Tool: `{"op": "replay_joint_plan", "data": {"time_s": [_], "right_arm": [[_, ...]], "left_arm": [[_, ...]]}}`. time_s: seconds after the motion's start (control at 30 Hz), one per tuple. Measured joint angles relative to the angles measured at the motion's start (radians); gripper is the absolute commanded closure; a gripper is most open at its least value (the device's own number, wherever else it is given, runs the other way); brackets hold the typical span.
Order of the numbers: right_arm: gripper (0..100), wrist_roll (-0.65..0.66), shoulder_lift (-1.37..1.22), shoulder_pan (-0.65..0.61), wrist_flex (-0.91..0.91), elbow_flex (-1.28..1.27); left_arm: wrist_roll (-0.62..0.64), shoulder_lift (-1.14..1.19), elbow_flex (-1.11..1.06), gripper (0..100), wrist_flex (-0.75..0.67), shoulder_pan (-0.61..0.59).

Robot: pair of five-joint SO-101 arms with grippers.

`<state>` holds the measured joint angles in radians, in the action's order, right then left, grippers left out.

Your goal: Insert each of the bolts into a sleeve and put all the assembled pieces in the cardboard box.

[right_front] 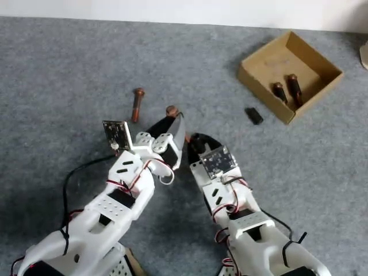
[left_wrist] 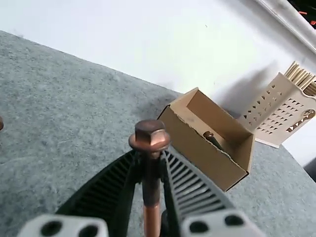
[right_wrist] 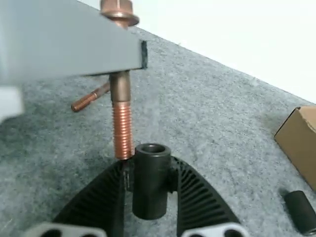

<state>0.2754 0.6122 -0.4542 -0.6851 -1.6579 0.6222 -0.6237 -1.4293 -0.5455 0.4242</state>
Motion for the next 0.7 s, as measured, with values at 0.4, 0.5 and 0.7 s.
{"op": "replay_joint_plan", "data": {"time_s": [0.4, 0.5, 0.7], "right_arm": [[99.3, 0.0, 0.002, -0.002, 0.003, 0.0], [99.3, 0.0, 0.002, -0.002, 0.005, 0.0], [99.3, 0.0, 0.002, -0.002, 0.006, 0.0]], "left_arm": [[0.0, 0.002, -0.046, 99, -0.133, 0.0], [0.0, 0.002, -0.046, 99, -0.141, 0.0], [0.002, -0.034, -0.054, 99, -0.141, 0.0]]}}
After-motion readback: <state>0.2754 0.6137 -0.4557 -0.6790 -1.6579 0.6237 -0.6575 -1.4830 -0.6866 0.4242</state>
